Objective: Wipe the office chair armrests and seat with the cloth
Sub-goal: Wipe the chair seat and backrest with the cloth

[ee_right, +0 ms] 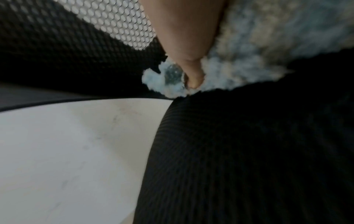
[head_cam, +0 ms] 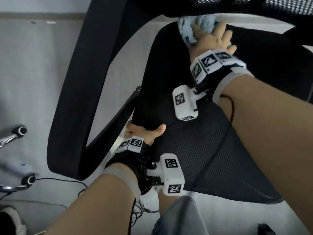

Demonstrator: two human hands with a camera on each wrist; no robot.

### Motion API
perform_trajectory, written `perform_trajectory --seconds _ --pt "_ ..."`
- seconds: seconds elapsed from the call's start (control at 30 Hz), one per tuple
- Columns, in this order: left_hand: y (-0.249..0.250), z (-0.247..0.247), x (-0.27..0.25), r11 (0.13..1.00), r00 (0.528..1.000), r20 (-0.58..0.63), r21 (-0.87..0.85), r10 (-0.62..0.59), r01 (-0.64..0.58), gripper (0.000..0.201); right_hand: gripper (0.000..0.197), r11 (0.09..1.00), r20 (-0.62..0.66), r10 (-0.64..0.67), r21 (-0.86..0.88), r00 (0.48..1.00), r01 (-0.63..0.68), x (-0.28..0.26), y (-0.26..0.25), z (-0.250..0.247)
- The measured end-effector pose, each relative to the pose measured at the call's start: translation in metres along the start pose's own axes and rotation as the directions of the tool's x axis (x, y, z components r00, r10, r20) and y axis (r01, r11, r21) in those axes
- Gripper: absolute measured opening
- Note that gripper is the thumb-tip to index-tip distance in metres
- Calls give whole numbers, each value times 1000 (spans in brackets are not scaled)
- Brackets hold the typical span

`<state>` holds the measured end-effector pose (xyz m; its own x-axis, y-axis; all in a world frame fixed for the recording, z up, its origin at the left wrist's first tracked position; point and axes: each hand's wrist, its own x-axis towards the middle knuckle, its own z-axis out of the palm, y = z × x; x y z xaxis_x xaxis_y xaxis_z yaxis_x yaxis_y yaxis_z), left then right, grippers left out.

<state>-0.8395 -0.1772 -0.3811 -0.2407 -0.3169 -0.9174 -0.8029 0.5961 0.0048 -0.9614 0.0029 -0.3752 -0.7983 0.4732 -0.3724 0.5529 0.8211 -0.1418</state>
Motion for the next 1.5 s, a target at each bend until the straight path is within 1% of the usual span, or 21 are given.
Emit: perform_trajectory --seconds 0.07,0.13,0.23,0.3,0.33,0.37,0.43,0.47,0.53,0.63,0.7,0.77,0.83,0.87,0.97,1.0,1.07,1.13,1.23,1.33,1.5 --pt "0 1 3 1000 1000 0 -5 11 -11 115 51 994 -17 -75 -80 997 73 -26 -6 9" --pt "-2 1 3 1000 1000 -12 -19 22 -22 116 59 930 93 -320 -156 943 332 -71 -1 21" --pt "-7 4 5 993 994 -51 -62 94 -98 101 66 714 385 -586 -171 713 679 -128 35 28" --pt "-11 4 5 988 991 -33 -78 131 -133 92 68 617 428 -644 -199 634 761 -134 53 24" --pt "-13 3 5 984 990 -17 -107 141 -142 98 69 613 405 -641 -240 652 753 -126 58 21" --pt "-17 2 4 978 988 -2 -139 158 -156 105 68 661 358 -596 -291 719 692 -114 60 18" --pt "-28 -4 2 953 970 15 -191 243 -236 106 64 871 196 -363 -277 911 406 -89 62 9" --pt "-37 -7 1 937 956 25 -208 291 -280 99 63 948 127 -221 -204 967 244 -82 63 8" --pt "-55 -13 -2 928 940 61 -189 336 -320 78 62 989 70 -64 -130 995 73 -86 55 12" --pt "-78 -16 -4 952 956 109 -176 273 -252 62 66 950 161 -208 -200 965 239 -141 43 33" --pt "-90 -13 -7 976 970 165 -159 177 -151 63 69 851 298 -417 -203 859 484 -187 45 49" --pt "-94 -9 -12 975 966 250 -221 59 -3 64 76 711 337 -604 -182 722 679 -216 55 55" --pt "-97 -6 -14 934 942 336 -338 9 112 64 76 628 424 -637 -199 644 752 -209 64 48" --pt "-97 -5 -13 916 934 358 -380 13 132 63 71 658 428 -604 -209 673 723 -198 68 44" --pt "-95 -5 -7 907 927 372 -404 47 116 66 64 901 215 -351 -186 911 391 -170 67 37" --pt "-94 -6 -5 902 923 381 -416 58 115 64 65 944 154 -257 -169 954 282 -169 62 41" --pt "-91 -8 -4 850 916 397 -500 57 164 56 66 964 152 -195 -151 969 217 -186 47 49" --pt "-92 -10 1 763 908 416 -605 59 228 63 65 926 269 -306 -140 913 352 -218 36 60" --pt "-97 -16 4 690 878 469 -666 95 282 79 70 744 382 -576 -121 723 657 -254 40 66" --pt "-97 -18 2 704 917 397 -664 47 251 63 77 606 495 -632 -163 596 779 -246 74 57" --pt "-100 -20 0 705 935 348 -681 71 200 50 79 570 399 -682 -235 613 787 -240 131 47"
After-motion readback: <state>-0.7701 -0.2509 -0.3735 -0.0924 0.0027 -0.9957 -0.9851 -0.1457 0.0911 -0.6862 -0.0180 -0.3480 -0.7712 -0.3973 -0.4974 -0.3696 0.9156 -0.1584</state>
